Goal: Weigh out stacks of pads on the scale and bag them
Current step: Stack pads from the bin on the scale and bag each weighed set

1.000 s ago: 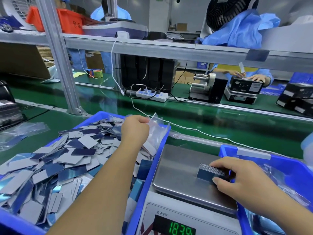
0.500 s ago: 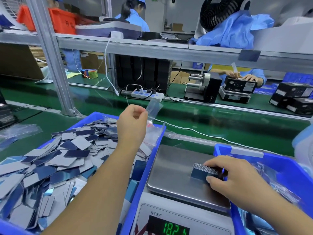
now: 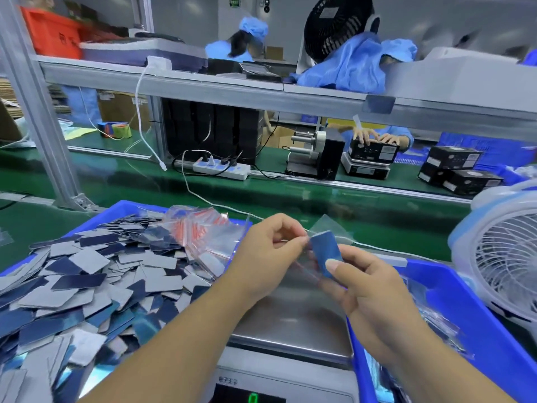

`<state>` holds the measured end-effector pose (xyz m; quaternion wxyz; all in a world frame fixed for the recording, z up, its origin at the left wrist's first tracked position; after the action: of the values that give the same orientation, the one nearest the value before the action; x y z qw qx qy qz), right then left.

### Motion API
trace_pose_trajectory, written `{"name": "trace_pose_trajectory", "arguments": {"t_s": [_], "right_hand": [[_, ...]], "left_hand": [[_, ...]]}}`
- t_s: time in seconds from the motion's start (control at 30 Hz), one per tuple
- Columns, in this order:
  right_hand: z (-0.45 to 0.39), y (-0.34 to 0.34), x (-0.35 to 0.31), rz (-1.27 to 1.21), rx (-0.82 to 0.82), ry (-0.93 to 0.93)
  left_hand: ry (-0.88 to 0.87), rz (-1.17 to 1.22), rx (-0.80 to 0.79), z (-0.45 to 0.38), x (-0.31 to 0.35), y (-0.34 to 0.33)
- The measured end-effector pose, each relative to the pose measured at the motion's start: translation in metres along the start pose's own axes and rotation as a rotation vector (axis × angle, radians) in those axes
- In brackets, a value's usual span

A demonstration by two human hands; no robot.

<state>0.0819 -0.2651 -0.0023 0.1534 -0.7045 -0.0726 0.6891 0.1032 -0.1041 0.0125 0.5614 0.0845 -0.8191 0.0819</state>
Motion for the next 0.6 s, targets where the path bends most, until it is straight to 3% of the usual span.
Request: {"name": "trace_pose_trajectory", "arguments": {"t_s": [0.13,0.27,0.43,0.6], "right_hand": [[-0.003,0.005,-0.007,0.072,0.055,0.082],[0.001,0.005,-0.017,0.181,0.024,0.221],[0.009,0.004,-0.025,0.318,0.002,0.371],[0.016,0.002,-0.029,0.363,-0.027,0.47]], "left_hand": [[0.074,0.055,-0.08,0.001,0.007,0.002],[0.309,0.052,-0.203,0.004,0.004,0.004],[0.321,-0.025,-0.392,0.009,0.005,0.007],[0.31,-0.065,-0.481,0.015,0.005,0.002]]}}
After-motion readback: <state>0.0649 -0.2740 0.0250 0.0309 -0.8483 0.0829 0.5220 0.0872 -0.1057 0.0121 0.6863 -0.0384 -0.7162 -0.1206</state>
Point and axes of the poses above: each hand's wrist, its own z-axis away from the middle knuckle, its own y-axis out of the back of the hand, x = y × z, the point moved 3 cm from there along -z, towards the middle knuckle, and after that the axes turned 14 degrees about x, right-handed, at the moved point
